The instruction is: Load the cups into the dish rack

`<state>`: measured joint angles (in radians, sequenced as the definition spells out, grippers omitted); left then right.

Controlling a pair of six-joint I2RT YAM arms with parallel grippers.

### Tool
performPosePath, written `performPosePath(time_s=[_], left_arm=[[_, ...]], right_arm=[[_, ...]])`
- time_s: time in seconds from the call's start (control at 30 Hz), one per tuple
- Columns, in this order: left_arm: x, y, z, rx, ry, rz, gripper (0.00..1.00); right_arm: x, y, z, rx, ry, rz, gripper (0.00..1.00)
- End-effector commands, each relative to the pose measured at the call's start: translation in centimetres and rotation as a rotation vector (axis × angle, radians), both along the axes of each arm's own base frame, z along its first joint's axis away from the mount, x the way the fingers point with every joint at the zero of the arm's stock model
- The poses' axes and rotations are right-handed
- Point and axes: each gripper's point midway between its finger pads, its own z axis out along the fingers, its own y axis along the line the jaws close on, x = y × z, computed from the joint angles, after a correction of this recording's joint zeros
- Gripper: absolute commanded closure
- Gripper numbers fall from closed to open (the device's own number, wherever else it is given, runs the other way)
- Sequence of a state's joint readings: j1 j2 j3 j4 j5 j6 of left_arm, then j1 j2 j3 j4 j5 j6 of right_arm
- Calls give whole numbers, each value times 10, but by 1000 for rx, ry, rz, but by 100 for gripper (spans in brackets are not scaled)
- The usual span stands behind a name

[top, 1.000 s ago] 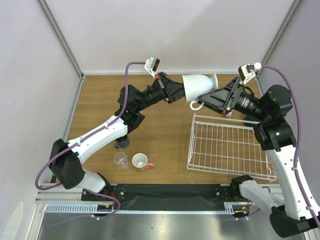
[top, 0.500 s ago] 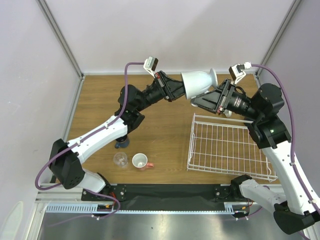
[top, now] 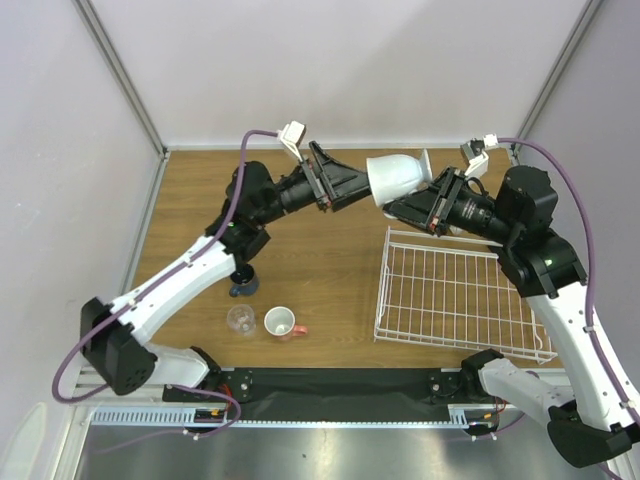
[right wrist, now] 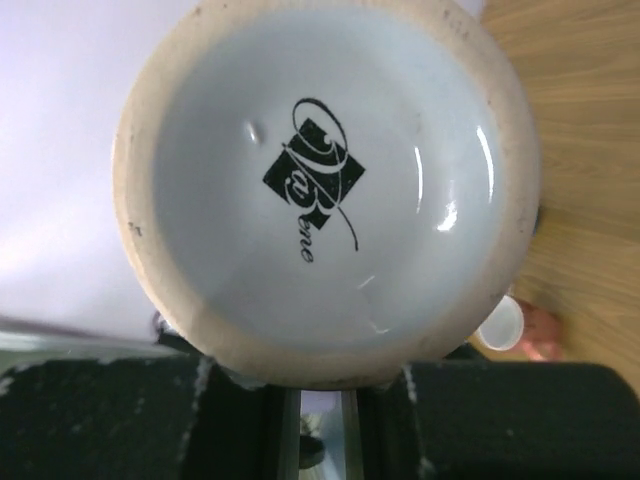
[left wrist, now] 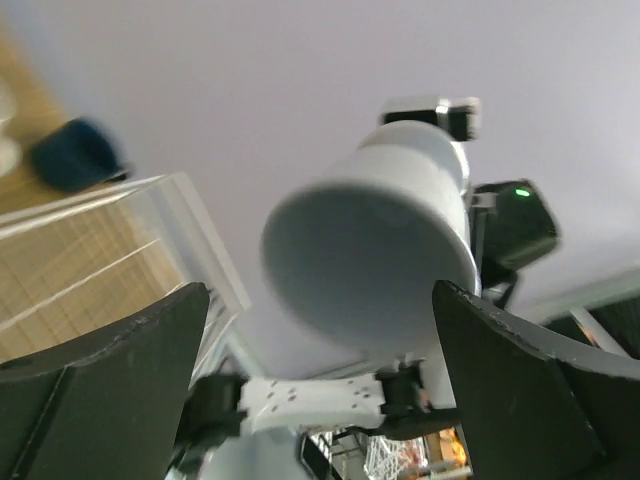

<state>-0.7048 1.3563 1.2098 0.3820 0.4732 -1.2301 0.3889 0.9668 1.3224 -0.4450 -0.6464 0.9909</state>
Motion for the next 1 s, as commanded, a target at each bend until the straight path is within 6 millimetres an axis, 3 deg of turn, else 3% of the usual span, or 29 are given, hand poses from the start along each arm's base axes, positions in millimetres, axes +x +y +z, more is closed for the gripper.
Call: performPosePath(time_s=[0.0, 0.1, 0.23, 0.27, 0.3, 0.4, 0.53, 0.77, 0.97], left_arm=[[5, 40, -42, 235, 122, 111, 0], [18, 87, -87, 425, 261, 273, 0], [17, 126, -103, 560, 255, 412, 0], [15, 130, -104, 569, 256, 423, 0], [13, 133, -102, 571, 250, 433, 0], [11, 139, -104, 596, 245, 445, 1], [9, 142, -101, 608, 236, 453, 1], [6, 148, -107, 631, 250, 463, 0], [4, 146, -112, 631, 273, 451, 0]], right_arm=[[10, -25, 7, -107, -90, -158, 100], [24, -49, -28, -291, -26, -290, 100], [29, -89, -95, -571, 81, -422, 100], [29, -94, -104, -608, 84, -435, 100], [33, -106, -128, -688, 106, -480, 100], [31, -115, -169, -808, 137, -501, 100], [28, -114, -205, -886, 123, -497, 100], [31, -112, -250, -987, 100, -463, 100], [45, -109, -278, -1032, 74, -470, 100]])
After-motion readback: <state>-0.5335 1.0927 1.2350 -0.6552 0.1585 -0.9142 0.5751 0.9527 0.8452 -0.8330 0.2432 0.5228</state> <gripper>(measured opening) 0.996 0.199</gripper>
